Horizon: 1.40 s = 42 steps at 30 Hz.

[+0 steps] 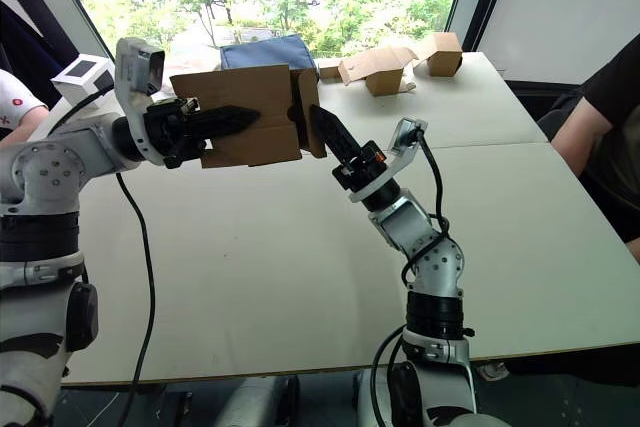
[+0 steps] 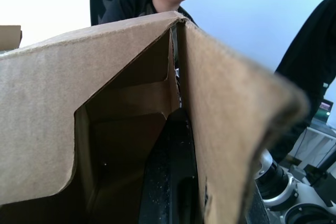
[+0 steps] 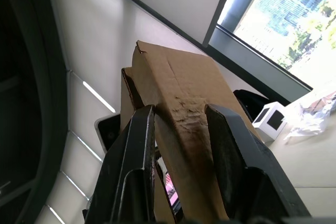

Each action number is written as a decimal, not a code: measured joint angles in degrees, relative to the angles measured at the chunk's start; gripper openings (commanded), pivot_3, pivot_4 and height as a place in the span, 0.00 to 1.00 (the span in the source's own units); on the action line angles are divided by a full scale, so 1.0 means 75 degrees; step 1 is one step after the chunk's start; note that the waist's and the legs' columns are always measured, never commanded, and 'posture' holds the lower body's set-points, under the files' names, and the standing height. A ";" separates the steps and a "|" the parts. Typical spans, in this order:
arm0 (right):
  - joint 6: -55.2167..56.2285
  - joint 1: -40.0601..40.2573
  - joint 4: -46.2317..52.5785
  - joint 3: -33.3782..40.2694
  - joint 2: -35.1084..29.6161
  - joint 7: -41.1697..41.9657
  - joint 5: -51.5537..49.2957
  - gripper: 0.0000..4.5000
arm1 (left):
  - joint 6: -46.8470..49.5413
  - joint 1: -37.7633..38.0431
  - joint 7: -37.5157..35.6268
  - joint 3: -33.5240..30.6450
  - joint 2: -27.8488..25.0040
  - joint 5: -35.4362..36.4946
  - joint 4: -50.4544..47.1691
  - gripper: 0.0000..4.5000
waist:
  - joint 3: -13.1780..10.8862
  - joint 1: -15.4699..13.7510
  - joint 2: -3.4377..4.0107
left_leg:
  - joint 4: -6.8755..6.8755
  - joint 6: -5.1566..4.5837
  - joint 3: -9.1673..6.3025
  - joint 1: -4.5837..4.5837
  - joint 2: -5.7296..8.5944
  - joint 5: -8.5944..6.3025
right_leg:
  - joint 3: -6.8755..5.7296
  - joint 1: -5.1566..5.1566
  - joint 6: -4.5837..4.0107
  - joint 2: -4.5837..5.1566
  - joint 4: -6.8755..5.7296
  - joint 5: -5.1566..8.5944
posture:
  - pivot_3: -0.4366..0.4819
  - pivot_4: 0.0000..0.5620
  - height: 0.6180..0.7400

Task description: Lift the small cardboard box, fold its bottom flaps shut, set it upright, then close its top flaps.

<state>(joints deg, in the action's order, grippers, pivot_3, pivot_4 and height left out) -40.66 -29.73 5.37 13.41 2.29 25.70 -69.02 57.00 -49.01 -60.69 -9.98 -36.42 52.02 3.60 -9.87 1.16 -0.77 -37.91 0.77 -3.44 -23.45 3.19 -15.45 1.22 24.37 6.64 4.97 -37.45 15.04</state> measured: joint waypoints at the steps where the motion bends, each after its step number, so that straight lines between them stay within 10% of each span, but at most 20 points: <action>1: 0.0008 0.0000 0.0000 -0.0004 0.0022 -0.0014 0.0002 0.34 | 0.0000 0.0009 0.0000 0.0000 0.0001 0.0000 -0.0014 0.00 | 0.0000 0.0000 0.0000 | 0.0000 0.0000 0.0000 0.0000 0.0000 0.0000 | 0.0000 0.0000 0.0000 0.0000 0.0000 0.0000 | 0.48 0.27 1.00; 42: 0.0340 0.0375 0.0598 0.0003 0.0680 -0.1038 -0.1352 0.28 | -0.0304 -0.0028 0.0241 -0.0033 0.0565 -0.0165 0.0070 0.00 | -0.0001 0.0000 0.0001 | 0.0001 0.0000 -0.0001 0.0000 0.0000 0.0000 | 0.0000 0.0001 0.0000 0.0000 0.0000 0.0000 | 0.48 0.27 1.00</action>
<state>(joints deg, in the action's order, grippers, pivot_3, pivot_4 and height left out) -38.11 -26.91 9.86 13.43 7.39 17.92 -79.16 54.72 -49.22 -58.88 -10.23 -32.18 50.78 4.13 -9.87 1.15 -0.76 -37.90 0.77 -3.44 -23.45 3.19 -15.45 1.22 24.38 6.64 4.98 -37.45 15.04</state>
